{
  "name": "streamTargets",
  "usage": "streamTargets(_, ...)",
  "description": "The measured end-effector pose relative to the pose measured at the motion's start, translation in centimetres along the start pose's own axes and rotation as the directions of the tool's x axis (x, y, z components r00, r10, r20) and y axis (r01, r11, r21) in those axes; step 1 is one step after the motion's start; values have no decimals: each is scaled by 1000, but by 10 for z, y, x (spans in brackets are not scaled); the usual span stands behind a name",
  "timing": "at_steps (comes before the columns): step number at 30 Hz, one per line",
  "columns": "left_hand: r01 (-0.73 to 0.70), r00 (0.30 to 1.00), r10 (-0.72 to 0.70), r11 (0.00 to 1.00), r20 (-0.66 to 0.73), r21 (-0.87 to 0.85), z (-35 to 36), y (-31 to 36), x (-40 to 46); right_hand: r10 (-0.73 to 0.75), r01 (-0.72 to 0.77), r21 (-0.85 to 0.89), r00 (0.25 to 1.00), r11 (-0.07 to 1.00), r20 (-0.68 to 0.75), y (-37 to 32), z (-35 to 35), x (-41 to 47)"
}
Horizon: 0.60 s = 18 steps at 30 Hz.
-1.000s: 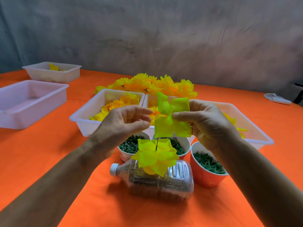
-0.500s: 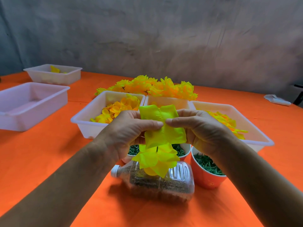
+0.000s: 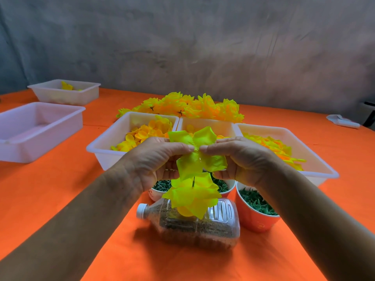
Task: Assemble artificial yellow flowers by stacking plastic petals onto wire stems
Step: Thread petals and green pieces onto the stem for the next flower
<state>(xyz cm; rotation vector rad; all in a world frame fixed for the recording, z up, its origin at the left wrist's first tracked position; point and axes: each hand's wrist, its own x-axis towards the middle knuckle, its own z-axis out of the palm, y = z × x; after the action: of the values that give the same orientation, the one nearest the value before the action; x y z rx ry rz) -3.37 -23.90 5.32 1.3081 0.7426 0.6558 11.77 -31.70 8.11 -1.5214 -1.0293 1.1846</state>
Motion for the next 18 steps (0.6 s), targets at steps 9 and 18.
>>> streamTargets(9,80,996,-80,997,32,-1,-5,-8,6,55,-56,25,998,998,9,12,3,4)
streamTargets(18,97,993,-96,995,65,-5,-2,-8,1,100,-101,75,995,992,23,17,6,5)
